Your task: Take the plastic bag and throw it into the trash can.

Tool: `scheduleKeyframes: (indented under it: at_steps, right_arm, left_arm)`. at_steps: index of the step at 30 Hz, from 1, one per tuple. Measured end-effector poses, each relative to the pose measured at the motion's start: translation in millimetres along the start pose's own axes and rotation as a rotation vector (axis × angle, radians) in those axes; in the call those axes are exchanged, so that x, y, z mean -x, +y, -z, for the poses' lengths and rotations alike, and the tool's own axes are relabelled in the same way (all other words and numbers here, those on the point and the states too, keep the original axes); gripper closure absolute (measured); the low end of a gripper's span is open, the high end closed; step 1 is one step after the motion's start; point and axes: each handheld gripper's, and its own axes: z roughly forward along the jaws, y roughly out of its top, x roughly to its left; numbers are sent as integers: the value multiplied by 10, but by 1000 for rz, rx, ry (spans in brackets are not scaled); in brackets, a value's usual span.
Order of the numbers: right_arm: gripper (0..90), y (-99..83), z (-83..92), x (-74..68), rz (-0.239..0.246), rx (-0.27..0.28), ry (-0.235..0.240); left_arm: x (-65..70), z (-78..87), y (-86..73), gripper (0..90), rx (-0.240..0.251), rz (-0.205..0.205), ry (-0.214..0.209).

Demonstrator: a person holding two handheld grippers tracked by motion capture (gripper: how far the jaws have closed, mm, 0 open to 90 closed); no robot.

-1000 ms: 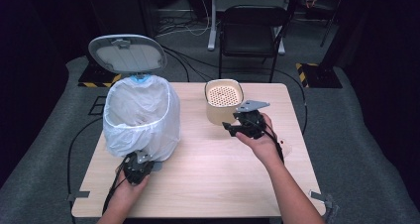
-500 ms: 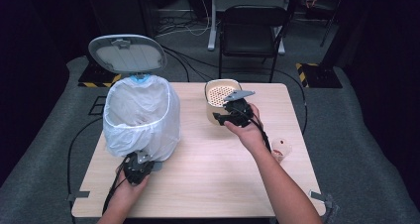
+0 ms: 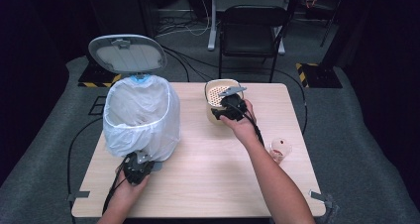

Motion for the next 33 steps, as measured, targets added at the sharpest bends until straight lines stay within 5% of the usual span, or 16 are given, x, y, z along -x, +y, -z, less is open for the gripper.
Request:
scheduleKeyframes:
  at_steps: [6, 11, 13, 14, 17, 20, 22, 33]
  right_arm:
    - [463, -9, -135, 37, 16, 0, -24]
    - [473, 26, -174, 40, -17, -12, -5]
    - [498, 63, -193, 18, -14, -11, 10]
    - [529, 98, -218, -9, 40, -23, 7]
    - [562, 106, -226, -52, 26, -31, 1]
    - [650, 106, -241, -46, 17, -37, 35]
    - [696, 87, -255, -72, 19, -88, 76]
    - [742, -82, -8, -283, 33, -125, 156]
  left_arm:
    - [2, -2, -1, 874, 2, 1, 4]
    - [2, -1, 0, 874, 1, 1, 4]
    - [1, -1, 1, 874, 0, 0, 4]
    - [0, -1, 0, 874, 0, 2, 2]
    - [1, -2, -1, 873, 3, 5, 1]
    - [0, -2, -1, 874, 3, 5, -1]
    - [-3, -3, 0, 874, 2, 2, -4]
    - [3, -1, 4, 874, -3, -3, 5]
